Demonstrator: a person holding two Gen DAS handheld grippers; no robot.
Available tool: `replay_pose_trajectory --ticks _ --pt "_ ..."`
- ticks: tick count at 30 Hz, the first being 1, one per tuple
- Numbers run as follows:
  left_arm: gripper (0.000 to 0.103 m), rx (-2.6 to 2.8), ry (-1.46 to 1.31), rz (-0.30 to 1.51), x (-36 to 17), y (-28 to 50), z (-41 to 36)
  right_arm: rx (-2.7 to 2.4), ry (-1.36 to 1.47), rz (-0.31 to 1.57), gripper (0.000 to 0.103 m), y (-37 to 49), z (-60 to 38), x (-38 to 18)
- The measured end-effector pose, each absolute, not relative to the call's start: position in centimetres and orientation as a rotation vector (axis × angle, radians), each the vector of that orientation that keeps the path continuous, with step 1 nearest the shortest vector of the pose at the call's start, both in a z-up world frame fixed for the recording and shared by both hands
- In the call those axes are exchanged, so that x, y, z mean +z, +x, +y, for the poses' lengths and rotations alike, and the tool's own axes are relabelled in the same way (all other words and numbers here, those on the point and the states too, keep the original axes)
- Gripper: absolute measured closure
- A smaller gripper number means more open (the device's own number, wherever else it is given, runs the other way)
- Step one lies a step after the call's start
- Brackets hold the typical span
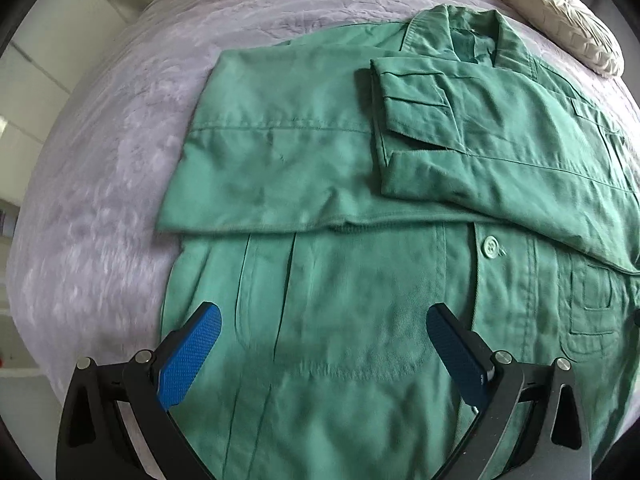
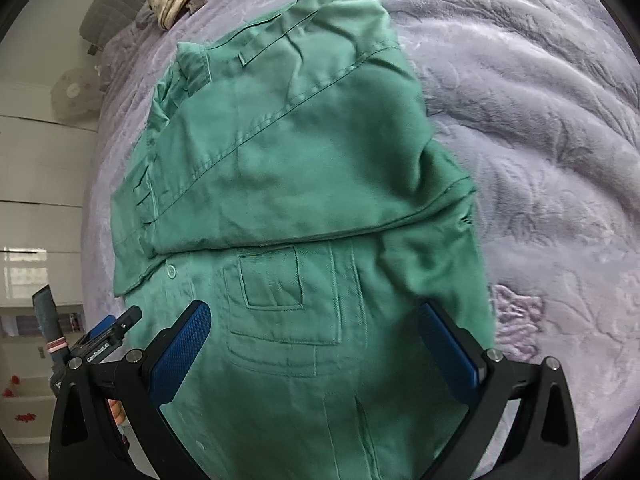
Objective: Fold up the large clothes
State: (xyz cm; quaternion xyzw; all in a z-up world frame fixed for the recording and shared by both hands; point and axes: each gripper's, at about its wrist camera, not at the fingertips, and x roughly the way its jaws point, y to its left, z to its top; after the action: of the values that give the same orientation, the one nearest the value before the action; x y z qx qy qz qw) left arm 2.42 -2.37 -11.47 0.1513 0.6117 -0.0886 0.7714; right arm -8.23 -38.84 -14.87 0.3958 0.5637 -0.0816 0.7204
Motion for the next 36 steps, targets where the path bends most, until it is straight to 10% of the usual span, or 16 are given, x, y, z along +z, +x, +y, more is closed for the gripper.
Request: replay_pose_trajectory --ticks 18,36 --pt "0.0 -0.113 0.316 1.308 -6.4 -2.9 2.3 -0.152 0.901 1.114 0.0 -10.8 -39.2 -8.8" --pt "0.0 -0.302 0.257 1.507 -14.8 -9.6 18.8 -0.331 1.015 1.223 0.0 -28.0 -32.7 -14.6"
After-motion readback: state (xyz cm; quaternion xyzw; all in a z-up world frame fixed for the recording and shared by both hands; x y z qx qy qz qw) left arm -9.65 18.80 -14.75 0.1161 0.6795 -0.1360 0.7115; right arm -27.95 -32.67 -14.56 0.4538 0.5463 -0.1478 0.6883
